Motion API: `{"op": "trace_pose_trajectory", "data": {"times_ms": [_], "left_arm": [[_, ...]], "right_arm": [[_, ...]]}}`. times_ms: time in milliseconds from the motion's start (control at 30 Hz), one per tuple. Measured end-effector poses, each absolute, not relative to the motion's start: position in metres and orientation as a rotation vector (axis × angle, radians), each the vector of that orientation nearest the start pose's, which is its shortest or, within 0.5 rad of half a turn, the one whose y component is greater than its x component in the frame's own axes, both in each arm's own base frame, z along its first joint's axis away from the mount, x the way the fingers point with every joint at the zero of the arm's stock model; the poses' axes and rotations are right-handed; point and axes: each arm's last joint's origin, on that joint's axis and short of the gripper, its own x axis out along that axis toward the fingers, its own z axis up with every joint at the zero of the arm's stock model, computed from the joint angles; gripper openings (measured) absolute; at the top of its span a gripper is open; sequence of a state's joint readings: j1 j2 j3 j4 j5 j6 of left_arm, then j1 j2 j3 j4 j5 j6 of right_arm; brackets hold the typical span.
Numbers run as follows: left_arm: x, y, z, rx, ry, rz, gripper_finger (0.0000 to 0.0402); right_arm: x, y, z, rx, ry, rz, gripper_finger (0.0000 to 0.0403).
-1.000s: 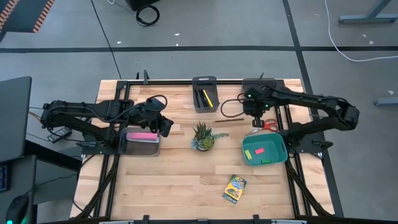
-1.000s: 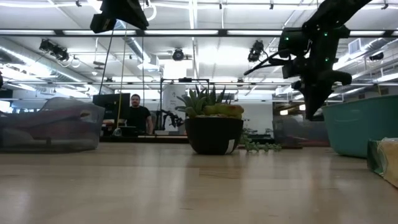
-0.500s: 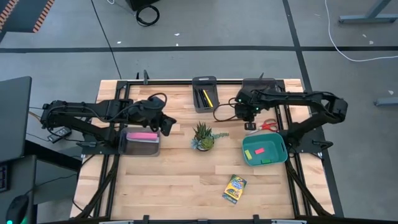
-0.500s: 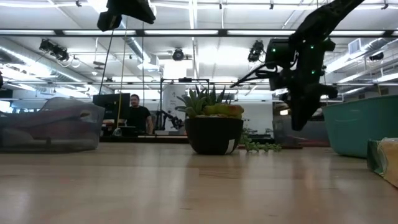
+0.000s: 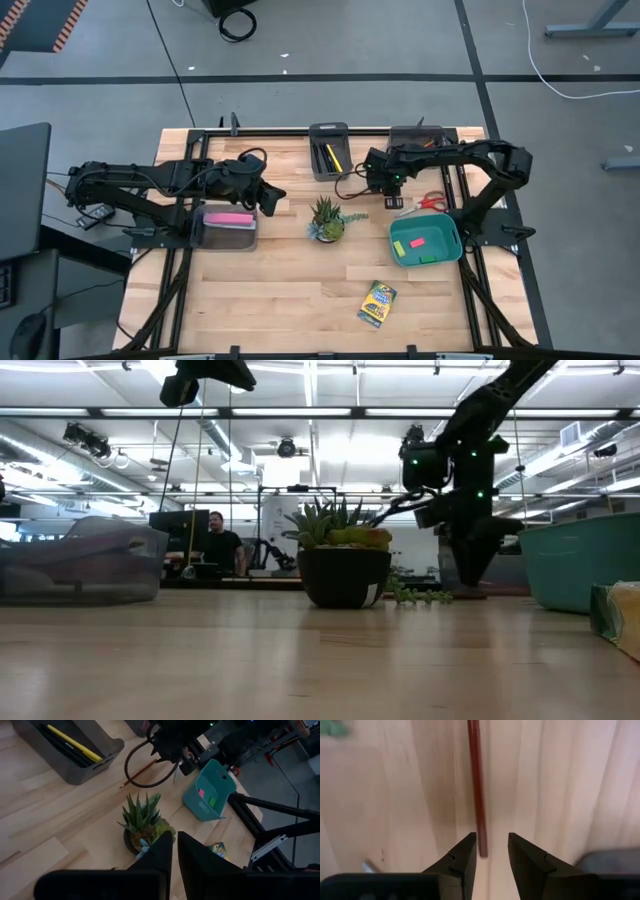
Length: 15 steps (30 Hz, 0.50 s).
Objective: Sort crayons/erasers/pens/pencils in bins
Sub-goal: Put the brown pencil into the right black bin
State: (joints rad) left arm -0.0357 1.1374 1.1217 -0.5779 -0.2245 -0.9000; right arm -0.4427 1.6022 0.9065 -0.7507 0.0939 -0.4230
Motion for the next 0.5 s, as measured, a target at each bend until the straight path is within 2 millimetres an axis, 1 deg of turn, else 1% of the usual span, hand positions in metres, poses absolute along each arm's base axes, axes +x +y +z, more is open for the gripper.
{"op": "trace_pose_trajectory", "data": {"times_ms": [167, 367, 500], "left_arm": [[0.2346, -0.0019, 0.3455, -0.793, 0.464, 0.433, 0.003], [0.2346, -0.0019, 0.3455, -0.792, 0.464, 0.433, 0.0036], [0.2346, -0.0019, 0.3455, -0.787, 0.466, 0.432, 0.0032]], "right_arm": [[0.2489, -0.1201, 0.1633, -0.108, 1.47, -0.079, 0.0117], [0.2469, -0.1187, 0.1633, -0.101, 1.487, -0.053, 0.0117], [0.2464, -0.1185, 0.163, -0.113, 1.494, -0.037, 0.0117]]}}
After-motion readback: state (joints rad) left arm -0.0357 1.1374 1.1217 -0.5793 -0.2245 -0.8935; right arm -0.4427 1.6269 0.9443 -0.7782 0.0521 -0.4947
